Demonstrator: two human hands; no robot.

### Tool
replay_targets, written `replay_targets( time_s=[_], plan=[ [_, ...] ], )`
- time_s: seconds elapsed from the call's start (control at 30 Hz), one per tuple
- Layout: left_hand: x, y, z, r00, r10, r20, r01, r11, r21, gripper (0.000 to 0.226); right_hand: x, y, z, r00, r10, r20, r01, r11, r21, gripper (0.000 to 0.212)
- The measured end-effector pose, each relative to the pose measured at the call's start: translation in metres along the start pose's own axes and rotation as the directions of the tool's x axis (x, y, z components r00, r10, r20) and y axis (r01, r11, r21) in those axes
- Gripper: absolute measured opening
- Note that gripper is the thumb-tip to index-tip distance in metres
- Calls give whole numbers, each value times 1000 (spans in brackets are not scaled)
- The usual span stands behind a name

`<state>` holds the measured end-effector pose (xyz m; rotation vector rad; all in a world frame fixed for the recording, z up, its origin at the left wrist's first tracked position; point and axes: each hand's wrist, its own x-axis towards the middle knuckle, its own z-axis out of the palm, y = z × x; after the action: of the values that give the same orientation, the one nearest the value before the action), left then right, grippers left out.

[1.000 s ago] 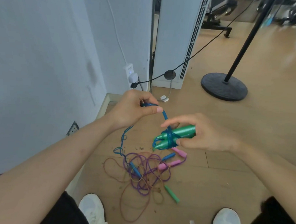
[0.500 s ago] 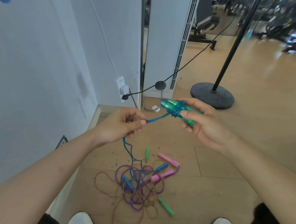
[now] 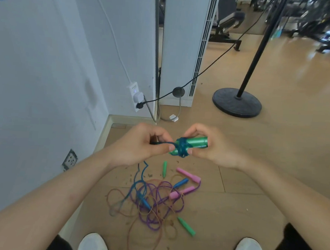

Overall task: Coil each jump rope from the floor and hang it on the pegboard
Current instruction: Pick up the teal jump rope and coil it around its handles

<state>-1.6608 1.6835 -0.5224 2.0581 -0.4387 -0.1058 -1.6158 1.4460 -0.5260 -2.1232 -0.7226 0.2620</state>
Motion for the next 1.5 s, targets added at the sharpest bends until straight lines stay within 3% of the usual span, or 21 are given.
replay_targets(
  time_s=[0.17,0.33,0.53,0.63,0.77,0.87,1.07,1.17,1.37,1.5],
  plan=[
    [4,2,1,996,13,-84,-17,999,-44,5,-5,-13,10,991,4,133,-21,991,133,31],
    [6,6,6,992,35,-120,-46,995,-91,7,-7,-23,27,985,156,68,-170,902,396,22],
    [8,2,1,945,66,-320,-17,988,152,13,-5,-24,27,960,257,114,-278,818,504,18],
    [2,6,2,983,21,-185,-14,999,37,22,-4,-22,26,945,313,98,-318,803,503,30],
    [-5,6,15,996,77,35,-79,994,73,63,-4,-23,22,940,323,111,-330,776,537,25],
    [-3,5,20,991,132,-5,-131,987,89,70,-4,-23,23,943,316,106,-319,765,559,26],
    [-2,9,17,990,132,-43,-127,985,114,58,-4,-20,26,942,331,64,-303,748,590,46],
    [-1,11,13,996,53,-66,-52,999,15,51,-3,-19,22,942,324,88,-308,732,608,45],
    [6,12,2,972,-127,-198,72,963,-261,38,-1,-20,21,911,262,318,-411,641,649,51],
    [11,8,-3,926,-252,-280,128,910,-395,35,-3,-18,28,914,275,298,-401,718,569,42]
  ],
)
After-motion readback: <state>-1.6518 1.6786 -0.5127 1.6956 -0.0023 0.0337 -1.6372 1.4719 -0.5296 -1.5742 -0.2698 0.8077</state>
